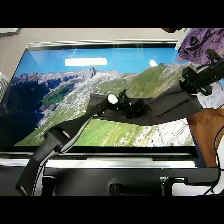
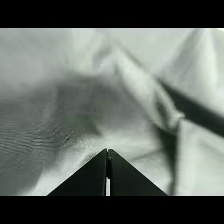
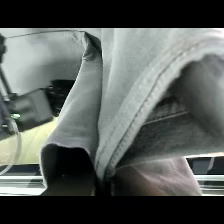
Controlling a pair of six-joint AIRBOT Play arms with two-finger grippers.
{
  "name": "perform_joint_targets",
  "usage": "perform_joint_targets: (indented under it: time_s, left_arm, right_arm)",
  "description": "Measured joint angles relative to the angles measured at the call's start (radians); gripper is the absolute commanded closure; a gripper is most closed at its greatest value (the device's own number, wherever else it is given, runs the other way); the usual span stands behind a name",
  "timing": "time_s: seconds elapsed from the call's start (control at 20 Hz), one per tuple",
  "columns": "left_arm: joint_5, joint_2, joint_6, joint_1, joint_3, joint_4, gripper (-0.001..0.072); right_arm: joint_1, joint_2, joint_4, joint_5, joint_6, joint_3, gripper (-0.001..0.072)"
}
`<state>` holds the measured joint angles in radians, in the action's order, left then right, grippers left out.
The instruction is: Fold the clothes and pants, and hang the long-sleeved shirts on hangers.
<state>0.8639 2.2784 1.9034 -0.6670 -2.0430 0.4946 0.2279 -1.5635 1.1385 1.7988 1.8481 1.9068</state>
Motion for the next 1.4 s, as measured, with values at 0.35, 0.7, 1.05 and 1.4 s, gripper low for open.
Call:
perform_joint_targets:
  time_s: [0.35, 0.7, 1.05, 1.4]
  left_arm:
    - [0.277, -0.226, 0.004, 0.264, -0.008, 0.309, 0.069]
    - [0.558, -0.499, -0.056, 0.599, -0.008, 0.565, 0.0689]
    - [0.667, -0.62, -0.108, 0.819, -0.008, 0.608, 0.0688]
    - [0.695, -0.635, -0.143, 0.89, 0.015, 0.615, 0.0688]
  right_arm:
    - [-0.025, 0.0, -0.153, -0.11, 0.128, 0.0, 0.0682]
    - [-0.245, -0.01, -0.12, -0.282, 0.303, 0.001, 0.0682]
    - [-0.498, -0.14, -0.063, -0.504, 0.463, 0.0, 0.0682]
    - [-0.652, -0.327, -0.122, -0.701, 0.51, 0.0, 0.0681]
